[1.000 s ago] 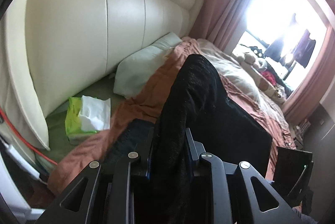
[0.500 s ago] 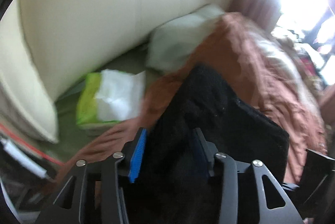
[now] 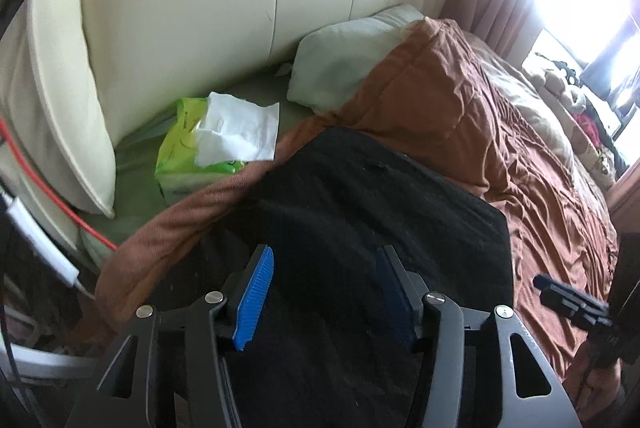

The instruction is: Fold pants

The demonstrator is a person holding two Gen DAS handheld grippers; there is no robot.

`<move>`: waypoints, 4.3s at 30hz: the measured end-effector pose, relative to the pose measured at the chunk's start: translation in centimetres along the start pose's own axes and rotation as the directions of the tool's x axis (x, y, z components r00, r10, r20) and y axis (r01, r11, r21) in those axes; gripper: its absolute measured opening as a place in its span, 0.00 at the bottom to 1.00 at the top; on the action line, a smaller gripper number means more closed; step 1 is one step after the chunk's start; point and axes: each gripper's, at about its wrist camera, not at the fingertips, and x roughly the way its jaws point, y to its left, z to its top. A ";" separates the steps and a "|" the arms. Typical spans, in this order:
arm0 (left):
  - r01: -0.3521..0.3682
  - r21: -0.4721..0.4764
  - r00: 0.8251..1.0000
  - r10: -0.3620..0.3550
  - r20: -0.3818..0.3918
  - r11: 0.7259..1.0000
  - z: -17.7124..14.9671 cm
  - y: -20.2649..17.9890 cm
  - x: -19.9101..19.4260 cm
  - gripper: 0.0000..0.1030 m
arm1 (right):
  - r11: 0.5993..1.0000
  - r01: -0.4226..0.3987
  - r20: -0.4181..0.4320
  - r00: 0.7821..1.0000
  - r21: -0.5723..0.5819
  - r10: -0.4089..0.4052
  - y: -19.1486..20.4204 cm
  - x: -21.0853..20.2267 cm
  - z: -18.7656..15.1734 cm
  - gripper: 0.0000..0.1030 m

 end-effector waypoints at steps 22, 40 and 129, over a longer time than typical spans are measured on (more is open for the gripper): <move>-0.188 -0.040 0.982 0.187 -0.029 0.981 -4.0 4.2 2.1 0.36 | 0.900 0.107 -0.027 0.991 -0.422 -0.131 3.0 8.7 -0.3 0.22; -0.102 -0.019 0.995 0.102 0.009 0.995 -8.0 -0.9 -2.3 0.36 | 0.939 0.031 -0.100 0.993 -0.343 -0.069 3.6 6.9 -3.7 0.22; 0.148 0.404 0.942 -0.253 0.220 0.903 -30.9 -34.0 -31.6 0.99 | 0.886 0.464 0.387 0.815 0.012 -0.432 3.8 -51.9 -30.5 1.00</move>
